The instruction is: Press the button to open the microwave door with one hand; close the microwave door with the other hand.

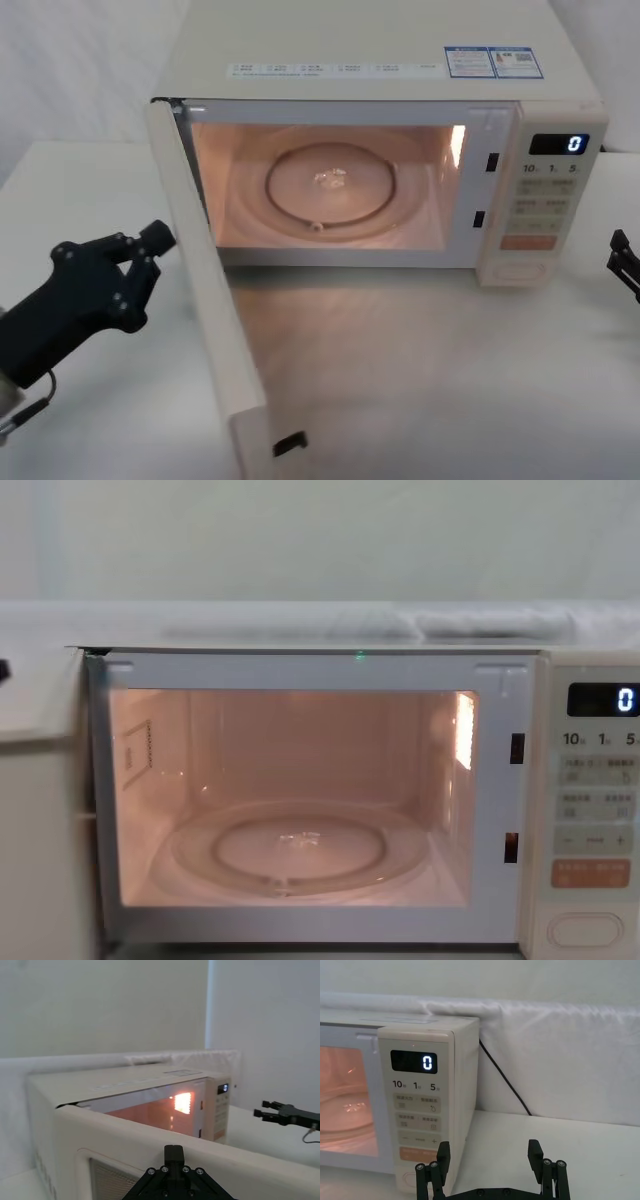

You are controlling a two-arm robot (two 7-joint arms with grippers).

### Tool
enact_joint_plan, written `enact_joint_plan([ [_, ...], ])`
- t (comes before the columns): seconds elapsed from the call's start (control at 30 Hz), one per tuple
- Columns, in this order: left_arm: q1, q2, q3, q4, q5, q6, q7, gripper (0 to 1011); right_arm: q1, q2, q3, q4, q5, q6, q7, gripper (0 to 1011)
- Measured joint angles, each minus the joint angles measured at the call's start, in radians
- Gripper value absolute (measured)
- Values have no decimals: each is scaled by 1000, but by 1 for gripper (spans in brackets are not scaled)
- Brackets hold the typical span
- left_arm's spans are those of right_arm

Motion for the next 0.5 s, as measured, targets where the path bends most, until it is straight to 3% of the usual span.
enact_joint_plan([
  [0.5,-80,44,123,15,14,19,-9,0,0,0,0,0,0,0,0,1002],
])
